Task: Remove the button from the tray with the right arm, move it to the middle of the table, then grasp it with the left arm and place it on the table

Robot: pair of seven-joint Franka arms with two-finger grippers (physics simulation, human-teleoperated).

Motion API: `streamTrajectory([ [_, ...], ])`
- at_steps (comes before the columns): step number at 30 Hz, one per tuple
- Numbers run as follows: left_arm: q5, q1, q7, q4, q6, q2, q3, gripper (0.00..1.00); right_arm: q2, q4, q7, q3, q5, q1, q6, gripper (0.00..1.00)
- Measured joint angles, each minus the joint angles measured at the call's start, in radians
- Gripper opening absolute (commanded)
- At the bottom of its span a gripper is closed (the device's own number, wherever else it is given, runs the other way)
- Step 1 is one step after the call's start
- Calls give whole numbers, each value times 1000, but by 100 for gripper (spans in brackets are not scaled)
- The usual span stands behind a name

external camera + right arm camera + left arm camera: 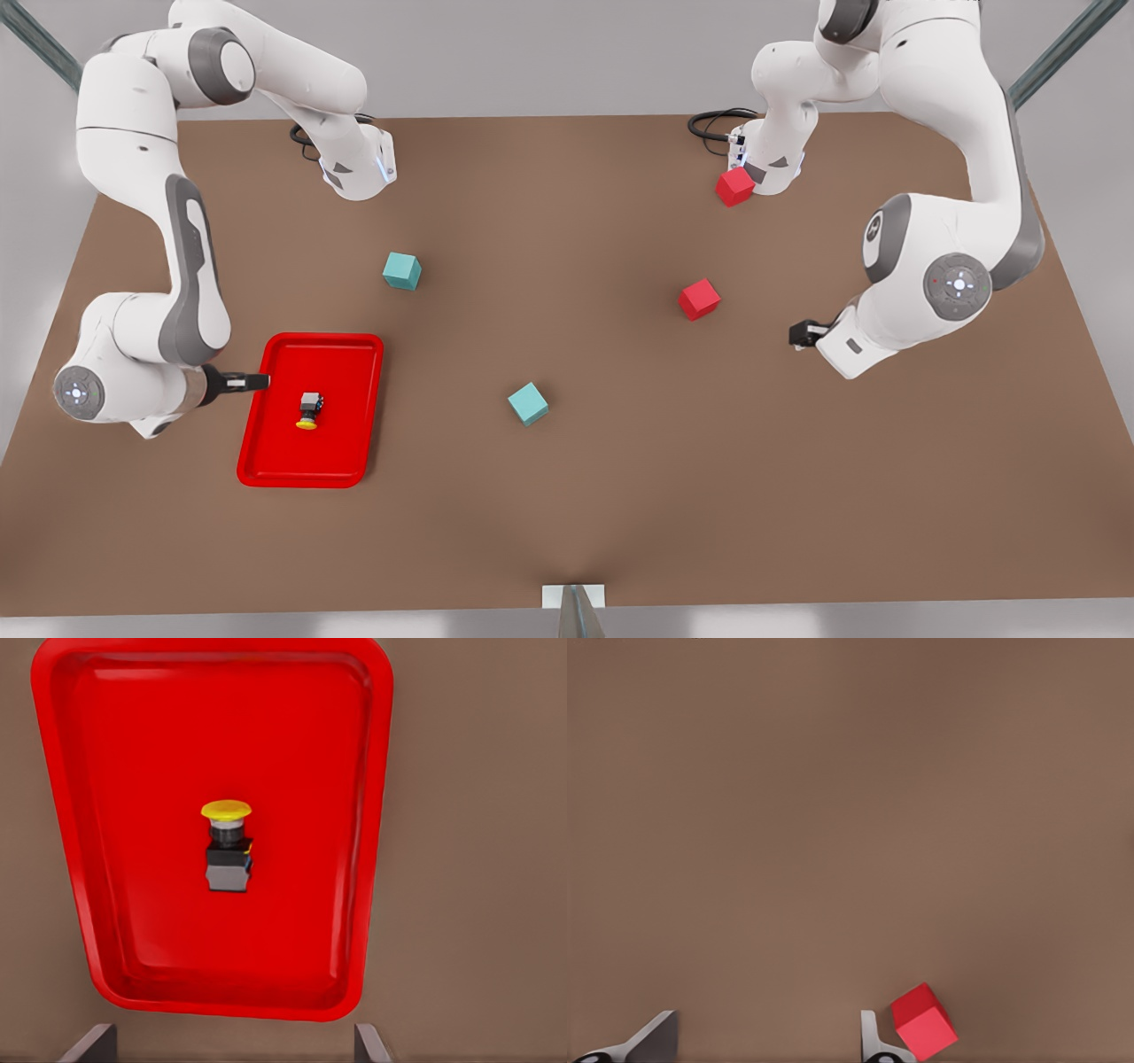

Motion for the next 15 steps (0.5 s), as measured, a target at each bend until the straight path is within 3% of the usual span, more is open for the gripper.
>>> streamTrajectory([
  [6, 9, -6, -11, 0, 9, 4, -1, 100, 103, -90, -4, 51, -29, 19, 196, 100],
  [11, 10, -7, -18, 0, 12, 2, -1, 100, 120, -181, -9, 247, -172, -147, 322, 100],
  [15, 10, -16, -22, 0, 13, -2, -1, 100, 107, -242, -10, 303, -232, -203, 445, 100],
])
